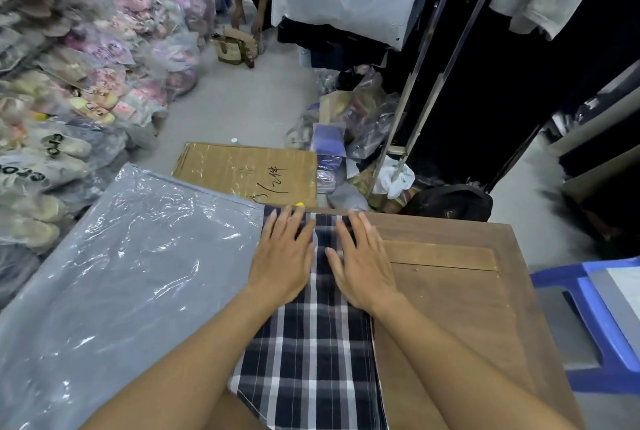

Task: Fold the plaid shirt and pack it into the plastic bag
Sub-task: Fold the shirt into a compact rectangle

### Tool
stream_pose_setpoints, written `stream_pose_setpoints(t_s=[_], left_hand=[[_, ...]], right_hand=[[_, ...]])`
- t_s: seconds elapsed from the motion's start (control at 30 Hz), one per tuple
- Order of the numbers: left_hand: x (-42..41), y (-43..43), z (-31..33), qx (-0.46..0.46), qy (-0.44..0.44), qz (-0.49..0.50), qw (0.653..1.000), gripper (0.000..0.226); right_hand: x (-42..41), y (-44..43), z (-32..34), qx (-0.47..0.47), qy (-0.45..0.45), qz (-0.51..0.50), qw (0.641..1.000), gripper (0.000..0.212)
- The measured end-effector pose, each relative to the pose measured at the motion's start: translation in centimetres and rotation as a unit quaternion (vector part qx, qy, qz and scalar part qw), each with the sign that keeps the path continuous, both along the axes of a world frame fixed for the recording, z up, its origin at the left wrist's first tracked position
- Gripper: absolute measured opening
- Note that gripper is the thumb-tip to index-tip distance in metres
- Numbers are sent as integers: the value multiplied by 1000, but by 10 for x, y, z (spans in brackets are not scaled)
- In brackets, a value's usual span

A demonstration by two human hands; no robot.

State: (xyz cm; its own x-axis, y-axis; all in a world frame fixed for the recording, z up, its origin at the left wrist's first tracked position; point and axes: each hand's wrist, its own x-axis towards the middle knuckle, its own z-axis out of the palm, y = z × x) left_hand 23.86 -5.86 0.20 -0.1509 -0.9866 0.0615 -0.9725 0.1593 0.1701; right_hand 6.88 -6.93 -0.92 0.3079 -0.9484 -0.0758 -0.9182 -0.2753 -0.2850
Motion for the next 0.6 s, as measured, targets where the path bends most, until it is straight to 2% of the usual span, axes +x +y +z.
stream_pose_setpoints(t_s=[0.13,0.4,0.6], left_hand=[[9,-13,-27,107,-23,7,994,67],[8,-9,-46,69,-9,21,997,66],[9,-8,-46,78,-8,19,997,64]], right_hand=[[-2,-20,-19,41,48,29,998,78],[1,-17,-27,42,59,25,997,75],[-1,38,-1,99,5,-10,995,87]])
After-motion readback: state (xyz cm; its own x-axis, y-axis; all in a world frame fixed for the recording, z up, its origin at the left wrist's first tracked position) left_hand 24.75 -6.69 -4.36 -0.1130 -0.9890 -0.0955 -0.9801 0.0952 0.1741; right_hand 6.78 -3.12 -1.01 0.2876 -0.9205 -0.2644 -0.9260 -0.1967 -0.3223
